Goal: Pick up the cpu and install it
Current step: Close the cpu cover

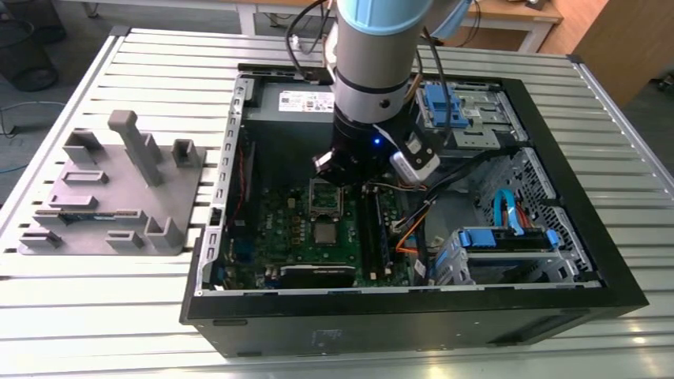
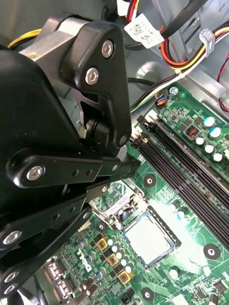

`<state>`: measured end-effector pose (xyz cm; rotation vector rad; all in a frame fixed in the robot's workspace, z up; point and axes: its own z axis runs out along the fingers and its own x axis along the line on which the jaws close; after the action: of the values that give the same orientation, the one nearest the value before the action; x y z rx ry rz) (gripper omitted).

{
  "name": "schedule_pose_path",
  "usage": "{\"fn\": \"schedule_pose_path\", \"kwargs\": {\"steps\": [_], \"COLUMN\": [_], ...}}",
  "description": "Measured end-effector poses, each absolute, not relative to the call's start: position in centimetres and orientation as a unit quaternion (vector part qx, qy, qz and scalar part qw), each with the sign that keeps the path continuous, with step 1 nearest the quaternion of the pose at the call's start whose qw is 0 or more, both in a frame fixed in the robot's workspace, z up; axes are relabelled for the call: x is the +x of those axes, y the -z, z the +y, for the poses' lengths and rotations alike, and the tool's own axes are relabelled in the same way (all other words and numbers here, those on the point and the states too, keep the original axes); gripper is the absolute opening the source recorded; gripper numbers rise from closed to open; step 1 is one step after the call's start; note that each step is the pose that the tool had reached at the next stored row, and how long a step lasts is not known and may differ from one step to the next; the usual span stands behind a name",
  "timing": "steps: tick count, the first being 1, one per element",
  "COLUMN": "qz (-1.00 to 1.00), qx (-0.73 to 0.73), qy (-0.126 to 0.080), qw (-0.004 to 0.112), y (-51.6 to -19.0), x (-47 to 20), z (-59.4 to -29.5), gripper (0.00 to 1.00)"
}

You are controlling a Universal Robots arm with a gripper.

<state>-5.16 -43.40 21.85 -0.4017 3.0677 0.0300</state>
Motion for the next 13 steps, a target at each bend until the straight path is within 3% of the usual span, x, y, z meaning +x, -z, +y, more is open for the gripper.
{"fn": "schedule_pose_path", "kwargs": {"steps": [13], "qz": [0.991], "qx": [-0.130], "qy": [-0.009], "qw": [0.026], "y": [-21.5], "x": [-5.0], "z": [-42.3], "gripper": [0.11]}}
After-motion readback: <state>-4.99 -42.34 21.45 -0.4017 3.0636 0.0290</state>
